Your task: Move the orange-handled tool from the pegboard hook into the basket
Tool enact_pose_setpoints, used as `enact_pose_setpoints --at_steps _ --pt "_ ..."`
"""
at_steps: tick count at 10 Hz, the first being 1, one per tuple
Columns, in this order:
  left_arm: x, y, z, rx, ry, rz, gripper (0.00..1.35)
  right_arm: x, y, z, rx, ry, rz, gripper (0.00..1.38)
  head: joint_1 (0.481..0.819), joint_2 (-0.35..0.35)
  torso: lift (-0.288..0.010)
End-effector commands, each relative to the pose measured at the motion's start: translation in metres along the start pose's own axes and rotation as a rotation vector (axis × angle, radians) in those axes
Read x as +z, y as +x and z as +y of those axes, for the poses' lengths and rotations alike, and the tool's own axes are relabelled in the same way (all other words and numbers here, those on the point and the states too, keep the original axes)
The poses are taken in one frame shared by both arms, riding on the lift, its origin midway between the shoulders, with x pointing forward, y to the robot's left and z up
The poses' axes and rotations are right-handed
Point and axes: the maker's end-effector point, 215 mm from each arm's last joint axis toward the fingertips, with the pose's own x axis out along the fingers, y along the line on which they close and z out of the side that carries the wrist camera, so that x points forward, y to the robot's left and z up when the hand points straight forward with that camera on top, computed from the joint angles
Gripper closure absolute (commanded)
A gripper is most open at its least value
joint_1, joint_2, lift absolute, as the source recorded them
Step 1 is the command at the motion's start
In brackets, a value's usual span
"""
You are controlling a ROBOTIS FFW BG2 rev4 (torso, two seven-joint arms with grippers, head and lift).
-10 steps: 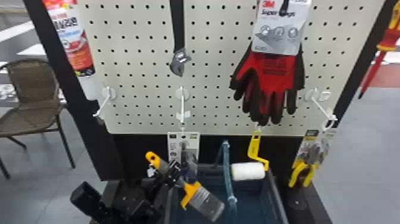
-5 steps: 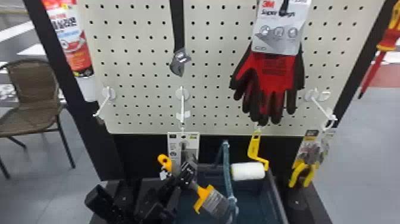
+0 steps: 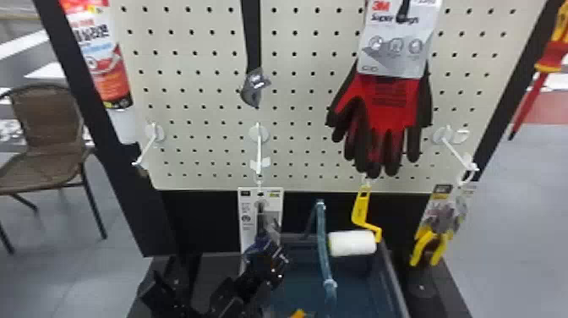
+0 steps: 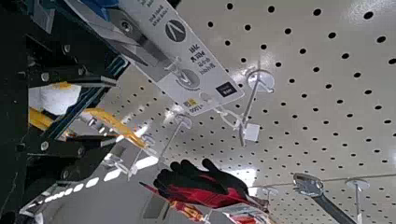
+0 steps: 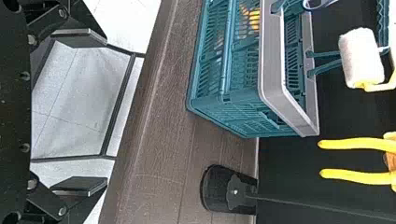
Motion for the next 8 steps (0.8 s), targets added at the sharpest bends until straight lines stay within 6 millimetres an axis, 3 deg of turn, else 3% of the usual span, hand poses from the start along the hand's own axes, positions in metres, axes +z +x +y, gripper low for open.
enact_pose_setpoints --at_steps 1,8 --pt "-0.0029 0.0001 -0.0010 -0.009 0.000 0.017 0.57 -0.0001 0.0000 0.0002 0.000 0.002 0.000 0.24 0.549 0.000 -0.100" --pt "0.0033 -0.0004 -0.0007 -0.012 0.008 0.016 0.55 0.0004 -0.0005 0.0002 -0.001 -0.007 0.002 0.24 0.549 0.000 -0.100"
